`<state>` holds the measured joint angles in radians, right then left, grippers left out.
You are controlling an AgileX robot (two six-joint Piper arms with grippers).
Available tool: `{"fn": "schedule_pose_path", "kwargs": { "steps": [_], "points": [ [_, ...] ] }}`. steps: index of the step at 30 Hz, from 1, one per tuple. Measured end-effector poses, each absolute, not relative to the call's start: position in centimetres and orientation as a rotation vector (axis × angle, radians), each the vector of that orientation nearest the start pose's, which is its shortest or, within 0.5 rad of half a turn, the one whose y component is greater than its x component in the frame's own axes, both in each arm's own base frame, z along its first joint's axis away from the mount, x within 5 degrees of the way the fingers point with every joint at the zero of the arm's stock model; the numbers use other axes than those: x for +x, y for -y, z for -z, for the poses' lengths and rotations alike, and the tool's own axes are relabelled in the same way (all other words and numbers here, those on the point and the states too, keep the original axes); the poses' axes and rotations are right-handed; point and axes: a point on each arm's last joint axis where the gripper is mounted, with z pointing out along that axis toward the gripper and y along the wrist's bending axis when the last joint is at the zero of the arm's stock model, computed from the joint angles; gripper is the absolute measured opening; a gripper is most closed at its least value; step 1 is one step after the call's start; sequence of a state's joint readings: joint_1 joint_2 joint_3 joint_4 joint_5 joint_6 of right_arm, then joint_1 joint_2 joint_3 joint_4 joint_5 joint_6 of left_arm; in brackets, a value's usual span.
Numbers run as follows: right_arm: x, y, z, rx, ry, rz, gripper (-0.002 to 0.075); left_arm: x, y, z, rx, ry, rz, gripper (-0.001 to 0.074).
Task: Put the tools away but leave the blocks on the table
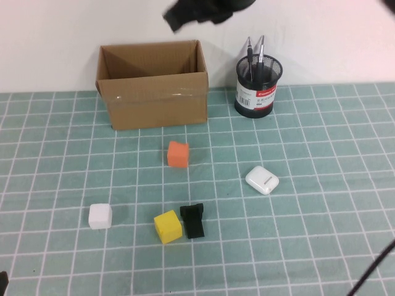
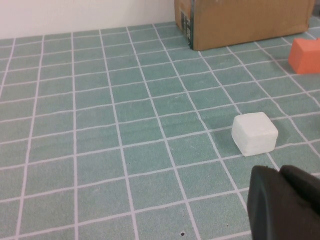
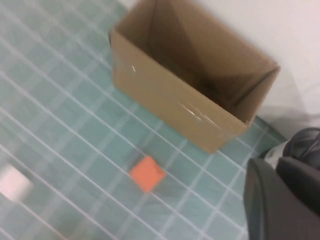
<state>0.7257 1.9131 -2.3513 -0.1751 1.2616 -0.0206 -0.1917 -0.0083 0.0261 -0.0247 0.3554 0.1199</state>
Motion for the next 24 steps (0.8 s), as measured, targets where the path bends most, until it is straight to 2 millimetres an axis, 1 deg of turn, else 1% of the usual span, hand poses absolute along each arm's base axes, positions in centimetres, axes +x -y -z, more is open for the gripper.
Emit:
{"fn": "schedule_pose_path", "kwargs": {
  "steps": [4,7,10,13,15,17,18,20,21,24],
  "points": [
    [29.8,-24.4,-48.1,-0.676,-2.141,-0.200,-0.0006,5.2,1.1,-17.3,0.273,-1.837,0.074,0.0000],
    [28.9,-23.5,-49.5,-0.648,-2.113,-0.201,-0.0007,5.2,1.1,-17.3,0.273,-1.837,0.074,0.0000],
    [27.6,-22.3,-50.4,-0.643,-2.103,-0.206,-0.0007,5.2,1.1,-17.3,0.273,-1.837,0.074,0.0000],
    [25.3,-20.1,-51.7,-0.631,-2.086,-0.209,-0.0007,5.2,1.1,-17.3,0.273,-1.837,0.074,0.0000],
    [23.5,-18.3,-52.4,-0.618,-2.076,-0.190,-0.0007,5.2,1.1,-17.3,0.273,-1.837,0.074,0.0000],
    [21.3,-16.1,-52.7,-0.597,-2.075,-0.171,-0.0007,5.2,1.1,-17.3,0.273,-1.837,0.074,0.0000],
    [20.4,-15.1,-52.6,-0.590,-2.077,-0.160,-0.0007,5.2,1.1,-17.3,0.273,-1.837,0.074,0.0000],
    [18.3,-12.9,-51.4,-0.591,-2.102,-0.121,-0.0007,5.2,1.1,-17.3,0.273,-1.837,0.074,0.0000],
    [17.1,-11.8,-51.1,-0.588,-2.085,-0.119,-0.0007,5.2,1.1,-17.3,0.273,-1.837,0.074,0.0000],
    [14.7,-8.9,-47.8,-0.577,-2.025,-0.108,-0.0007,5.2,1.1,-17.3,0.273,-1.837,0.074,0.0000]
  ]
}}
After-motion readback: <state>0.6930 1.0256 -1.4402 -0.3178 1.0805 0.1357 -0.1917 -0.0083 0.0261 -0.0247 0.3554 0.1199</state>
